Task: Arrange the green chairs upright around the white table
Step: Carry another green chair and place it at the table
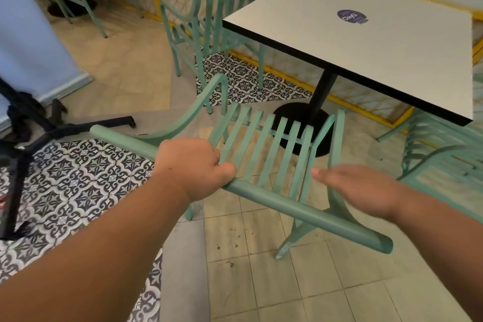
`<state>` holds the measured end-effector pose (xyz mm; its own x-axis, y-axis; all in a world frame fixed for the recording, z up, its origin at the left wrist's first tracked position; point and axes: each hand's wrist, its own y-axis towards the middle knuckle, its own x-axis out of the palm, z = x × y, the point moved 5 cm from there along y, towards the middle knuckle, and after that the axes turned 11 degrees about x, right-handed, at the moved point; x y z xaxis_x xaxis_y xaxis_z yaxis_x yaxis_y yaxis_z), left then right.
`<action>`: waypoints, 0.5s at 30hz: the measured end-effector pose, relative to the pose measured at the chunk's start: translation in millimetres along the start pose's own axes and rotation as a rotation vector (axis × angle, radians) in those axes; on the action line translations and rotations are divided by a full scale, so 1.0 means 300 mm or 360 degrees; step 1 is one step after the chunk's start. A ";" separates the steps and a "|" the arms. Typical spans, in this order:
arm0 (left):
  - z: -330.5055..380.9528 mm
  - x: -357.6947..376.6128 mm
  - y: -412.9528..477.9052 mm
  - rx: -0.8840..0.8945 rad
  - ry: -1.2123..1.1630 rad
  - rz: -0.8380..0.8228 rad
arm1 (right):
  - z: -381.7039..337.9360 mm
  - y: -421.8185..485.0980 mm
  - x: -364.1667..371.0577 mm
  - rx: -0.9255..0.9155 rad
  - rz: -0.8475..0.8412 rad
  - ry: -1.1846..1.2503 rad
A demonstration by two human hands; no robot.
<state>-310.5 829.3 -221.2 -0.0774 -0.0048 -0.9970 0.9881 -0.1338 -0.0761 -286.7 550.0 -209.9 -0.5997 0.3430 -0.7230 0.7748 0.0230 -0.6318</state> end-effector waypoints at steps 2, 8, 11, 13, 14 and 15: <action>0.003 0.001 0.002 0.0003 -0.0011 0.0015 | -0.084 -0.114 -0.101 -0.0330 0.0184 0.0213; -0.006 0.014 0.005 -0.0042 0.0004 0.0106 | -0.193 -0.182 0.089 -0.0521 0.0115 -0.0464; -0.005 0.010 -0.007 -0.0072 -0.0021 0.0229 | -0.185 -0.117 0.196 -0.0405 0.0378 -0.0801; -0.004 0.004 -0.018 -0.0135 -0.0090 0.0266 | -0.183 -0.103 0.201 -0.0398 0.0455 -0.0770; -0.005 0.005 -0.024 -0.0168 -0.0118 0.0299 | -0.181 -0.101 0.196 -0.0405 0.0451 -0.0747; -0.009 0.003 -0.036 -0.0228 -0.0162 0.0362 | -0.177 -0.101 0.194 -0.0405 0.0441 -0.0748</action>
<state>-320.8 833.4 -221.4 0.1426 -0.1188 -0.9826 0.9898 0.0235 0.1408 -334.3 619.0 -218.1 -0.3477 -0.0823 -0.9340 0.9038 0.2358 -0.3572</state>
